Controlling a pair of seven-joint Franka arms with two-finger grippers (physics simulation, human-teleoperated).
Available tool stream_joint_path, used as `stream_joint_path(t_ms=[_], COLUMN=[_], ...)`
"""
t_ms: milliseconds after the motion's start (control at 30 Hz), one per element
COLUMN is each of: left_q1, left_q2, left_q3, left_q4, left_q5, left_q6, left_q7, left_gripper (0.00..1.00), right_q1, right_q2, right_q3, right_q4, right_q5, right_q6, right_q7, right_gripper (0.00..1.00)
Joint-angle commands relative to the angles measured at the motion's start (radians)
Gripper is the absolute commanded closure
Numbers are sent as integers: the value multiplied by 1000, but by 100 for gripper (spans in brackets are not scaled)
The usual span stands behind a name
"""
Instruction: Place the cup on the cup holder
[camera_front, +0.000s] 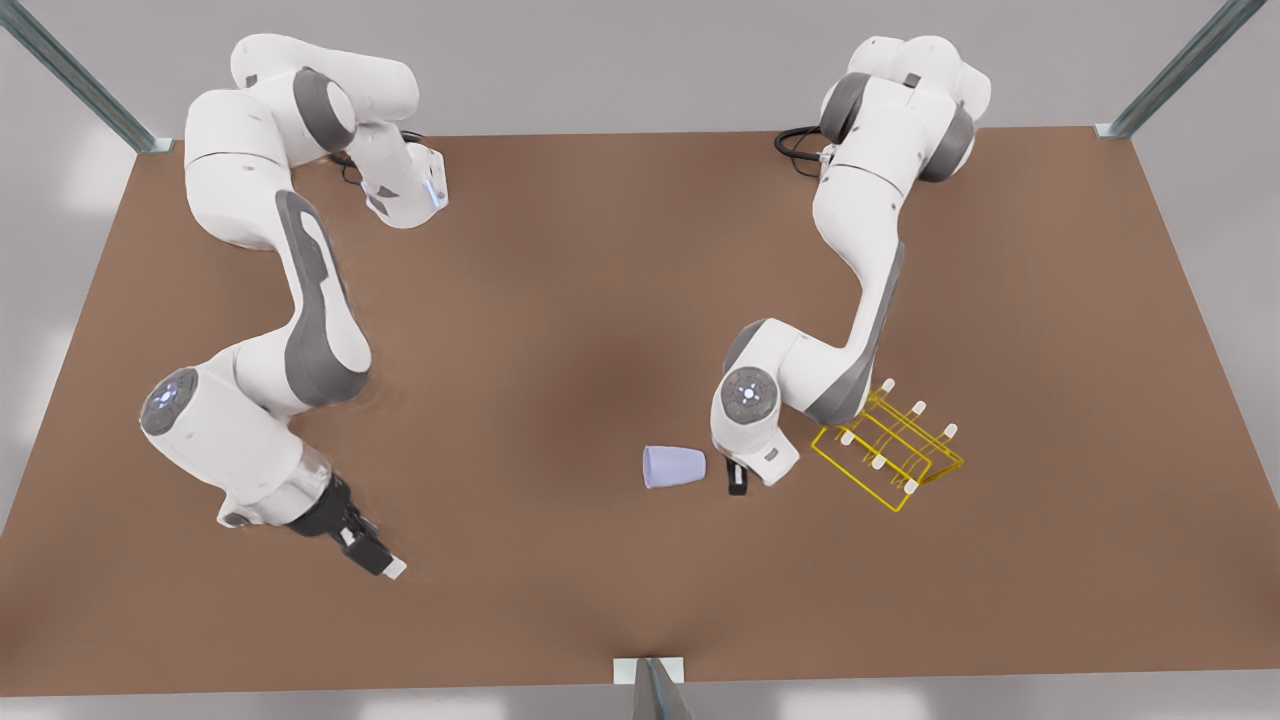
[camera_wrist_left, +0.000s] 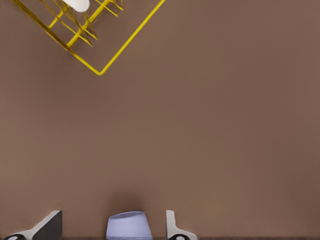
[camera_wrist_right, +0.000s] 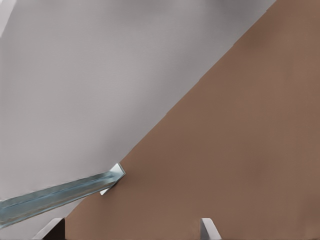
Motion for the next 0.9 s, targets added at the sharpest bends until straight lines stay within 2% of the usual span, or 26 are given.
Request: stream_joint_path(t_ms=[0,33,67,100,133,167,233,333,867], left_q1=[-25,-41,-65,-74,-76,-77,-85,-85,-134], left_q2=[13,30,55,58,59,68,73,81,145], left_q3=[-1,1,2,1,1,1,1,1,1], left_q4=[1,2,2,-2,-4,-5,-18,-16,-18], left_q5=[12,13,15,17,17,17,13,12,40], left_q6=[74,74,74,76,76,76,111,126,183], left_q7=[-253,-254,-254,-257,-259,-260,-262,-268,-231], left_gripper=[0,0,0,0,0,0,0,0,0], right_q1=[-94,-126,-131,-131,-116,-111,-22,-25,-33], right_q2=[-129,-183,-310,-443,-462,-459,-457,-400,-396], right_q3=[-7,-8,-24,-44,-56,-65,-163,-163,-163], right_q4=[-18,-31,-222,-451,-497,-495,-483,-414,-416], right_q5=[-174,-179,-180,-177,-176,-173,-170,-167,-142], right_q6=[-551,-638,-582,-432,-404,-411,-459,-459,-444], right_q7=[-681,-775,-771,-771,-769,-775,-786,-781,-774], right_gripper=[0,0,0,0,0,0,0,0,0])
